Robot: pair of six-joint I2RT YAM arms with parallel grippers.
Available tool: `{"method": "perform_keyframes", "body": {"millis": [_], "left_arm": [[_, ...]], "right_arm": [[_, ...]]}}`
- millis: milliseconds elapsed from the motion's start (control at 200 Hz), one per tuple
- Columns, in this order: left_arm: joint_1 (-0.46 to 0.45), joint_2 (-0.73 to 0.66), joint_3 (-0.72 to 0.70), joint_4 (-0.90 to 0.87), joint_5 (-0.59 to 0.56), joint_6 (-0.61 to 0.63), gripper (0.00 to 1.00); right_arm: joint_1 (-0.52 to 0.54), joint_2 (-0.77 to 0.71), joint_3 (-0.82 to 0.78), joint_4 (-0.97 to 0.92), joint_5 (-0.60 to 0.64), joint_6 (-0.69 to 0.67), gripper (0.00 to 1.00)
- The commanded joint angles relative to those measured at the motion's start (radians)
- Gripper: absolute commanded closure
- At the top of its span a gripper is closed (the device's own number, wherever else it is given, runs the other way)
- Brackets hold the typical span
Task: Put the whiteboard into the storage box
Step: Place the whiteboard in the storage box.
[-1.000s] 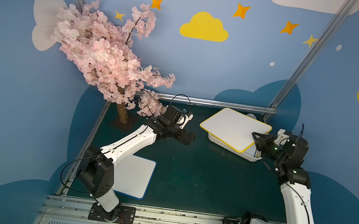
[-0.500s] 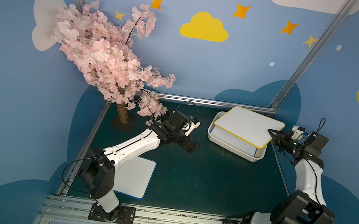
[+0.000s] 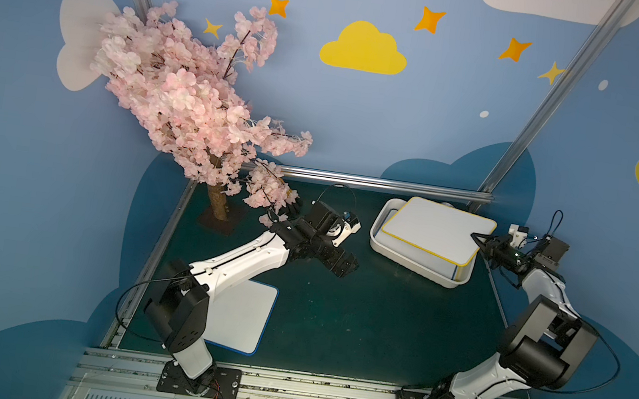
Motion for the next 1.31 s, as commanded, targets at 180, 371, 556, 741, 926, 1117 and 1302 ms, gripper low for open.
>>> {"method": "perform_keyframes", "body": {"millis": [180,371,556,741,926,1117,1302], "left_arm": [[-0.018,0.018,0.009,-0.028,0.0,0.035,0.0],[-0.021,0.022,0.009,-0.026,-0.03,0.031,0.0],[-0.021,0.026,0.009,-0.027,-0.028,0.026,0.0],[-0.023,0.024,0.009,-0.027,-0.027,0.019,0.0],[-0.023,0.028,0.009,-0.03,-0.029,0.016,0.0],[-0.024,0.037,0.026,-0.055,-0.034,0.012,0.0],[-0.023,0.044,0.035,-0.064,-0.033,0.006,0.0]], "right_arm": [[0.005,0.049,0.064,0.013,-0.103,-0.101,1.0],[0.027,0.068,0.072,-0.059,-0.091,-0.17,1.0],[0.053,0.099,0.093,-0.118,-0.084,-0.216,1.0],[0.066,0.138,0.107,-0.124,-0.075,-0.219,1.0],[0.064,0.171,0.115,-0.102,-0.067,-0.196,1.0],[0.054,0.203,0.122,-0.051,-0.083,-0.155,0.82],[0.055,0.229,0.141,-0.058,-0.068,-0.156,0.65]]}}
